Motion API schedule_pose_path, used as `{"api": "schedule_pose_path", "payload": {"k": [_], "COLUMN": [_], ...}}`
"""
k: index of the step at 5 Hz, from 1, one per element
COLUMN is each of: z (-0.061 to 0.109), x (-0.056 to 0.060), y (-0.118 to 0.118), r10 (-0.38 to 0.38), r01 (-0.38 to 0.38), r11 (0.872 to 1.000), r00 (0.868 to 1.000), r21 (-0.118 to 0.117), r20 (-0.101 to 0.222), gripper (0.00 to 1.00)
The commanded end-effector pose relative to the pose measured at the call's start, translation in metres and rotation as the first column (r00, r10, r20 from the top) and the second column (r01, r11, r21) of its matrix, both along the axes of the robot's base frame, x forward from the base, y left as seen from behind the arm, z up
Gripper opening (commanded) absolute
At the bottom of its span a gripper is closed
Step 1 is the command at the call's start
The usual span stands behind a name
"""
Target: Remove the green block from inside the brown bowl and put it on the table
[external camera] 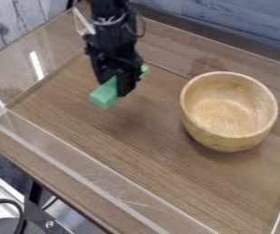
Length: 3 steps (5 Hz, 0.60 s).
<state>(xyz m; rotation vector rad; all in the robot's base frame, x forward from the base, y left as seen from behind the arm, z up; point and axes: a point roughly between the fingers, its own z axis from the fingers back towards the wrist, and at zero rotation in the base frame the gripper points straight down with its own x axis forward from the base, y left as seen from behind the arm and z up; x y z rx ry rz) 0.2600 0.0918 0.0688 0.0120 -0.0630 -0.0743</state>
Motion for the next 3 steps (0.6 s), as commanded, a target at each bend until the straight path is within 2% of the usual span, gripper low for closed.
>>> {"api": "schedule_pose_path", "payload": {"k": [1,2,3], "z": [-0.008,-0.018,-0.019], "x": [-0.004,-0.007,-0.008], "y": [0.013,0.016,0.014], "r10": [-0.005,-0.007,-0.004], "r01": [0.005,0.007,0.004], "r11": [1.000,1.000,1.000], "r00": [1.000,1.000,1.000], "r21": [0.023,0.025,0.019], "r20": [0.019,0.001,-0.004], "gripper": [0.00,0.00,0.00]}}
